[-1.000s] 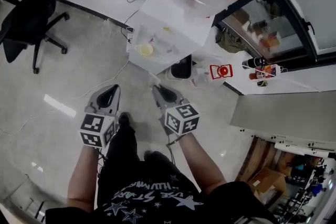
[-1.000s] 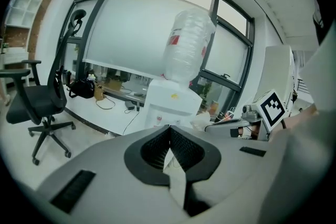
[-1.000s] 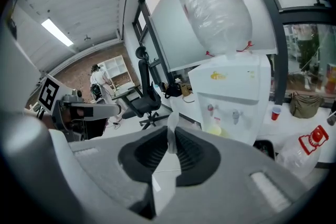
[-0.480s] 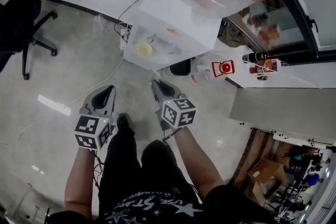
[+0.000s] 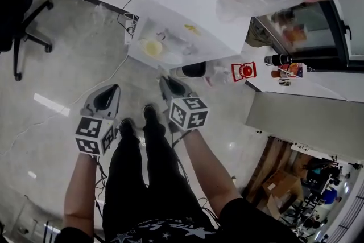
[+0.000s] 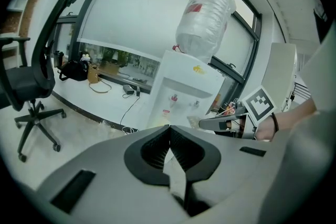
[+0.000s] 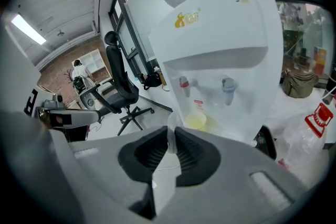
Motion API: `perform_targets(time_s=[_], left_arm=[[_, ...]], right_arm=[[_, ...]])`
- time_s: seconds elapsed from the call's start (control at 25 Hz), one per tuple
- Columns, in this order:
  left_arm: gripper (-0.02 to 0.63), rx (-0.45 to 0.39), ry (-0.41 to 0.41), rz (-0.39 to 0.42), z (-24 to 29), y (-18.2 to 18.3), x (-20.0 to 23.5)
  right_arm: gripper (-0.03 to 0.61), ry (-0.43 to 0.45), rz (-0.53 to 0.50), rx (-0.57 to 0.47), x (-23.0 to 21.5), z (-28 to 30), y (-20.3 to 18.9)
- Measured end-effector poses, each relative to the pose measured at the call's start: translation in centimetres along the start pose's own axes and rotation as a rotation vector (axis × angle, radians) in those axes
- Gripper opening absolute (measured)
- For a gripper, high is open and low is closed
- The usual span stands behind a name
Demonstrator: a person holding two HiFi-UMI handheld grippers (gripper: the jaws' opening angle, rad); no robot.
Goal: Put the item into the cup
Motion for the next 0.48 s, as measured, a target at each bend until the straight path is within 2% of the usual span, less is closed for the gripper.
perform_targets(time_s=[0.2,0.48], left_arm=[[0.005,0.011,0.029,-0.002,2.8,-0.8,0.4],[0.005,0.039,0.034,0.006,5.5,-1.6,-0.6]], right_arm=[[0.035,0.007,0.017,-0.004,-2.5,2.8,-0.2],[0.035,0.036,0.106,0.019,-4.8,5.8,-0.9]])
Point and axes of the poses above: the fingertips, and each gripper's own axes: z forward along the fingers, x to its left, y out of its top, the point moved 9 cm from there along -z, backward along the fingers, and after that the axes turned 6 degrees about y, right-handed, at the moved point
